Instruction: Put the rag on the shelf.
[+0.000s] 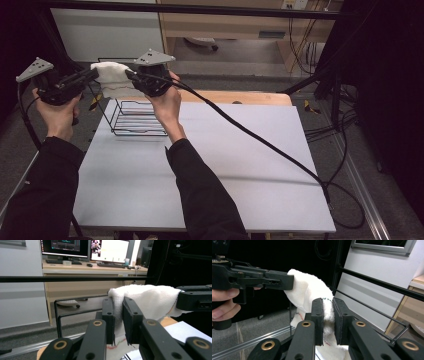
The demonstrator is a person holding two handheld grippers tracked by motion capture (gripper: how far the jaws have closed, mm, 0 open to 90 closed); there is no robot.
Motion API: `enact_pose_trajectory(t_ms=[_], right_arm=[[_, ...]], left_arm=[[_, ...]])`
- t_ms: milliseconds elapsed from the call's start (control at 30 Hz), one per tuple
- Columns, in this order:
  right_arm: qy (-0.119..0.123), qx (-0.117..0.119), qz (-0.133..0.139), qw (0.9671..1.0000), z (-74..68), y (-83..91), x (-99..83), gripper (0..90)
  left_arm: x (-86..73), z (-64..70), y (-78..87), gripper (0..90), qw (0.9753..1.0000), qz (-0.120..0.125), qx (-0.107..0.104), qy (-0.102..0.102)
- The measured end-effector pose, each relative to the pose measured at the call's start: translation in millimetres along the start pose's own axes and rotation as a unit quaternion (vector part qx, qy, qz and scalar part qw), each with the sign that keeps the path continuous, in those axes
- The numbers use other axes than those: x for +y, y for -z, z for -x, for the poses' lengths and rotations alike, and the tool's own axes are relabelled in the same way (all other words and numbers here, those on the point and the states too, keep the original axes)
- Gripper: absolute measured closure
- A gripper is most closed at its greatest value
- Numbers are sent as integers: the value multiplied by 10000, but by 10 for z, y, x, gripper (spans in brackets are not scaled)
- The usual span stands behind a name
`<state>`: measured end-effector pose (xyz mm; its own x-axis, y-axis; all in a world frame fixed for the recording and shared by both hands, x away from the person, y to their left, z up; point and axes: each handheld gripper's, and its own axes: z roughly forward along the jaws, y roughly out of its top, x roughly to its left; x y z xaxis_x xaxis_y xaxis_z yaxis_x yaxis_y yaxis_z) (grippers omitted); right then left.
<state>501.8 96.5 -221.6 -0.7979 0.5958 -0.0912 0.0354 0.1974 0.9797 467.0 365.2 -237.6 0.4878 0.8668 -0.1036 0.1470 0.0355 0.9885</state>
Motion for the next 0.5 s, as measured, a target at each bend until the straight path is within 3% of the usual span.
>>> enact_pose_trajectory(t_ms=[333,500], right_arm=[[45,105,-68,9999,-32,27,-69,799],[71,125,-88,9999,-46,25,-91,799]], left_arm=[[-52,62,82,768,9997,-187,56,-134],[-15,64,121,749,9996,-264,81,-51]])
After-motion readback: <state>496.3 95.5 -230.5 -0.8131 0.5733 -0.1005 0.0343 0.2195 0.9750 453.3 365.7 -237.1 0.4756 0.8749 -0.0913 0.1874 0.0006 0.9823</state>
